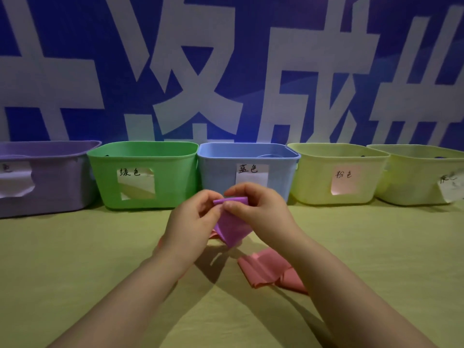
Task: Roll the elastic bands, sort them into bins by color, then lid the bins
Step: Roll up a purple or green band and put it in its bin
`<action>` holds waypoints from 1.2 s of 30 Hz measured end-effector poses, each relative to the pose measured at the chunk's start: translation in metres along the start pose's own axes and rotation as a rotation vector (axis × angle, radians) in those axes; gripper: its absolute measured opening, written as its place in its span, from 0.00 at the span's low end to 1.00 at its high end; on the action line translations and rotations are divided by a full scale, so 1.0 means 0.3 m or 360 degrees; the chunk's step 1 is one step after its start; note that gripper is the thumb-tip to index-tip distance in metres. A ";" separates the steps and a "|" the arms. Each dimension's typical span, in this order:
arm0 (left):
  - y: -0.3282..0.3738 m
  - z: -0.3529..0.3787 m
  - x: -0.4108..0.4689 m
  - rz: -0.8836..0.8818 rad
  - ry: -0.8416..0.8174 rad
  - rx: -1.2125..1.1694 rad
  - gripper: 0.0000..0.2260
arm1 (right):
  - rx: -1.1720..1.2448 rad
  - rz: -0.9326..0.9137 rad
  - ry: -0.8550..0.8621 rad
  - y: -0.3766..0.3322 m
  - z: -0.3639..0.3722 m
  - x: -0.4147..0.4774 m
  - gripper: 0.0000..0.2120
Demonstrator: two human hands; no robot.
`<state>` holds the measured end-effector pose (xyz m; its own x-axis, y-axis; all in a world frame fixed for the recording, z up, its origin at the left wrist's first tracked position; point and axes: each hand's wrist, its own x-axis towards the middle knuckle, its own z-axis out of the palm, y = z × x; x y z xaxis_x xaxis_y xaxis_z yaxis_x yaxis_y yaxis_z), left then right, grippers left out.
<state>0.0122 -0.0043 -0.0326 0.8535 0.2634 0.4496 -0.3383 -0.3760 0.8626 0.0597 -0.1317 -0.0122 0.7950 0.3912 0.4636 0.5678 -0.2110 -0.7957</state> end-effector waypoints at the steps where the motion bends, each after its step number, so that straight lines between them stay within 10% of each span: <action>1: 0.001 -0.002 -0.004 -0.0006 0.0014 -0.0015 0.08 | -0.0032 -0.0006 -0.0009 0.001 0.002 -0.003 0.07; 36: 0.045 -0.015 -0.030 0.0185 0.0298 -0.0153 0.11 | 0.0091 -0.0070 0.0164 -0.039 -0.004 -0.014 0.10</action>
<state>-0.0018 -0.0079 -0.0239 0.7213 0.3866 0.5747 -0.4739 -0.3296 0.8165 0.0499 -0.1319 -0.0044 0.7892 0.3041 0.5336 0.5916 -0.1430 -0.7934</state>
